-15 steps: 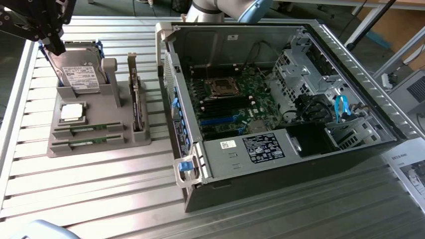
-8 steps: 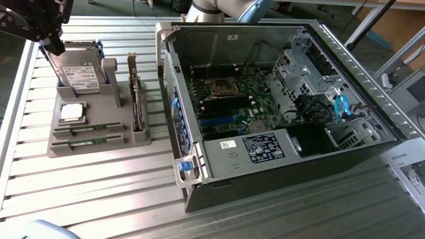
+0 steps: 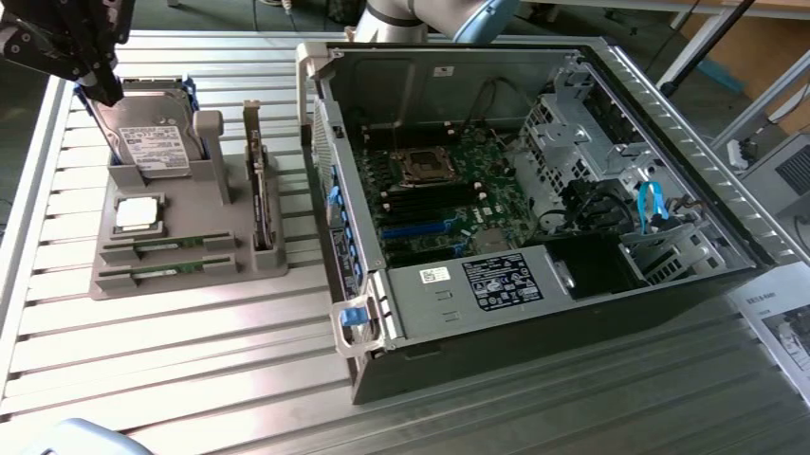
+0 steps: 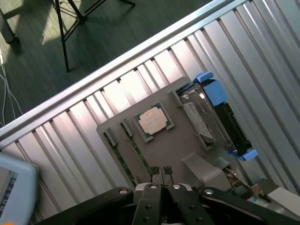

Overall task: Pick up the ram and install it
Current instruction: 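Pick up the ram and move it above insertion slot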

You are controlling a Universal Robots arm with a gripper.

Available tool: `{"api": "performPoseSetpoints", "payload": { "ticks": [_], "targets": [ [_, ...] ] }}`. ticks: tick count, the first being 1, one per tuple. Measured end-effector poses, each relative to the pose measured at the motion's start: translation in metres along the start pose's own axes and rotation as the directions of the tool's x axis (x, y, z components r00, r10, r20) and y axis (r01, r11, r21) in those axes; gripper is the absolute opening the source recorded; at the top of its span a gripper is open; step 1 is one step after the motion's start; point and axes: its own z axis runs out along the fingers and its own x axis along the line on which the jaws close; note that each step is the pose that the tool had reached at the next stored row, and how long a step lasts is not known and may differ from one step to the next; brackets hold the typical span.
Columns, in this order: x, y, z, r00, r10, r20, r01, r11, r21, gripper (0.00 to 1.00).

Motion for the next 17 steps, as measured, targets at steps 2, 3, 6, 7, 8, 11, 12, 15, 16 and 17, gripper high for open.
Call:
{"api": "performPoseSetpoints", "payload": {
  "ticks": [2,3,6,7,8,11,12,15,16,17],
  "targets": [
    [0.0000,0.0000,0.0000,0.9996,-0.029,-0.0013,0.029,0.9996,-0.0008,0.10],
    [0.0000,0.0000,0.0000,0.9990,-0.044,-0.0020,0.044,0.9990,-0.0012,0.10],
    [0.0000,0.0000,0.0000,0.9956,-0.093,-0.0041,0.093,0.9956,-0.0026,0.10],
    [0.0000,0.0000,0.0000,0.9940,-0.110,-0.0047,0.110,0.9940,-0.0030,0.10],
    [0.0000,0.0000,0.0000,0.9921,-0.125,-0.0053,0.125,0.9921,-0.0034,0.10],
    [0.0000,0.0000,0.0000,0.9852,-0.171,-0.0073,0.171,0.9852,-0.0049,0.10],
    [0.0000,0.0000,0.0000,0.9827,-0.185,-0.0079,0.185,0.9827,-0.0053,0.10],
    [0.0000,0.0000,0.0000,0.9738,-0.227,-0.0095,0.227,0.9738,-0.0068,0.10],
    [0.0000,0.0000,0.0000,0.9706,-0.241,-0.0100,0.241,0.9706,-0.0072,0.10],
    [0.0000,0.0001,0.0000,0.9670,-0.255,-0.0105,0.254,0.9670,-0.0077,0.10]
  ]
}}
